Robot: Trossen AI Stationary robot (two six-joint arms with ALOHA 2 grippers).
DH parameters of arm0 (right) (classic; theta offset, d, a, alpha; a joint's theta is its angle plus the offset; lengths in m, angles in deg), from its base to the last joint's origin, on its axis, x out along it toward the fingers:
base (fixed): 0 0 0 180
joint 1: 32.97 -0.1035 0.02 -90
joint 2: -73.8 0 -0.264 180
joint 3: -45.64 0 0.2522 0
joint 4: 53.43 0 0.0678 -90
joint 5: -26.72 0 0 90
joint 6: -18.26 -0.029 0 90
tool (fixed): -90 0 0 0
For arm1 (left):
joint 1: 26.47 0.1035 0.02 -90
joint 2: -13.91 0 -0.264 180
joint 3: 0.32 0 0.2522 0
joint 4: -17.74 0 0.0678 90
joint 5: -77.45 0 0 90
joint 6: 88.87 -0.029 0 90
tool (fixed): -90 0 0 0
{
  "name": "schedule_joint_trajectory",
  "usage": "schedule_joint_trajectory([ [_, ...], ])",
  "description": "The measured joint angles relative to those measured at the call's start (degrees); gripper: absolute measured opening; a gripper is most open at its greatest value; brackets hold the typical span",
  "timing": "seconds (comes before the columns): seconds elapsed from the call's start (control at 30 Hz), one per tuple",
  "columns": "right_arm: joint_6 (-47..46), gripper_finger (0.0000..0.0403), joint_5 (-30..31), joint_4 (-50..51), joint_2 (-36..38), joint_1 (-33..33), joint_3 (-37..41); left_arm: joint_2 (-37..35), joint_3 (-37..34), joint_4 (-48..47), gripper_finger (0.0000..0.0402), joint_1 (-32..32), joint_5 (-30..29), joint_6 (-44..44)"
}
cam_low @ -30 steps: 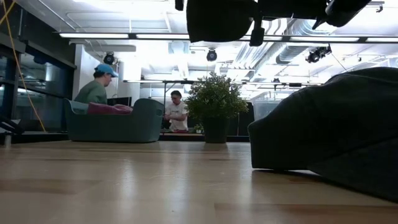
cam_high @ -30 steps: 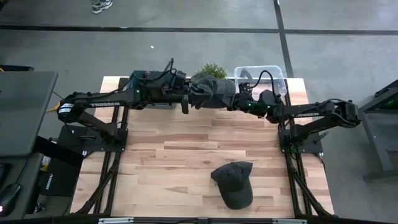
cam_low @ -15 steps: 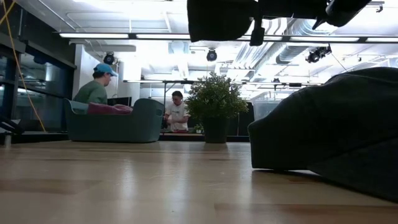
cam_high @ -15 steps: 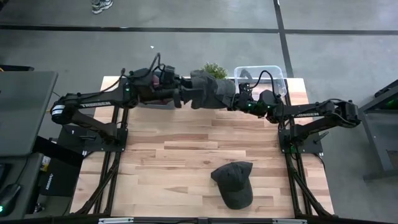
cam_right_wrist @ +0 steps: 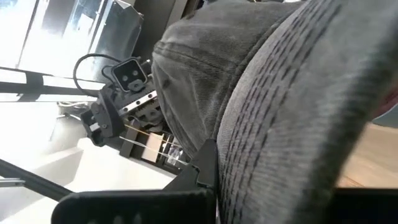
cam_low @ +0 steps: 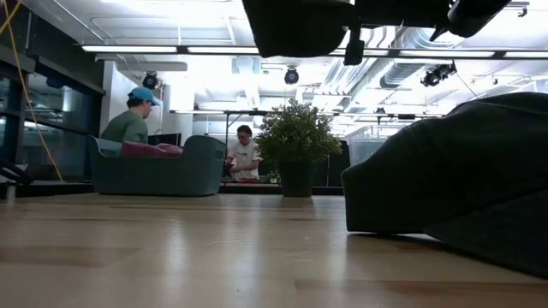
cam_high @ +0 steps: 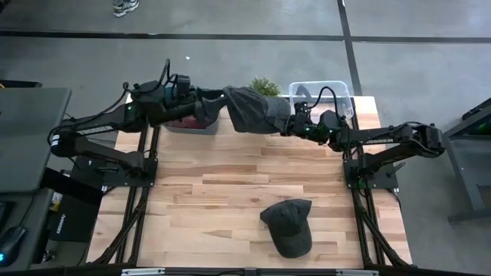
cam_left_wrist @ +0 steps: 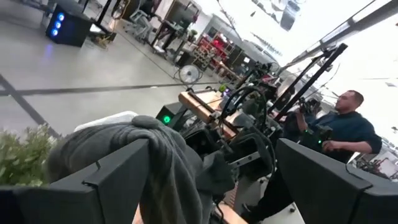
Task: Pick & Place hat
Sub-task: Put the top black cap into the transparent bin
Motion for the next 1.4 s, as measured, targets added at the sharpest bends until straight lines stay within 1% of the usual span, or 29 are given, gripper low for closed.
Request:
schedule_joint_trajectory([
  [0.17,0.2,0.0006,-0.3,0.7,0.0,0.0,0.1,-0.7,0.2,-0.9,0.0337,0.0,-1.8,0.0],
  [0.3,0.6,0.0005,-0.1,0.7,0.0,0.0,0.1,-1.2,0.1,-1.6,0.0337,0.0,-6.3,-0.4],
  [0.4,0.9,0.0006,0.2,0.7,0.0,0.0,0.1,-1.7,0.1,-2.5,0.0337,0.0,-8.5,-0.4],
  [0.53,1.0,0.0005,0.1,0.7,0.0,0.4,0.1,-1.9,0.1,-5.3,0.0337,0.0,-13.8,-0.4],
  [0.67,1.5,0.0005,-0.4,1.6,1.0,1.2,0.1,-1.8,0.1,-8.1,0.0337,0.0,-14.3,1.0],
  [0.83,3.3,0.0005,-1.0,7.9,6.4,4.5,0.1,-1.8,0.1,-9.6,0.0337,0.0,-14.6,1.3],
  [1.1,7.4,0.0005,-3.7,26.2,19.7,12.3,0.1,-1.8,0.1,-9.7,0.0337,0.0,-14.7,1.3],
  [1.2,8.3,0.0005,-5.1,31.3,24.3,15.5,0.1,-2.5,0.0,-11.3,0.0337,0.0,-14.7,1.4],
  [1.4,9.5,0.0005,-8.2,39.5,29.9,22.3,0.0,-2.4,0.0,-13.5,0.0337,0.0,-13.7,2.7],
])
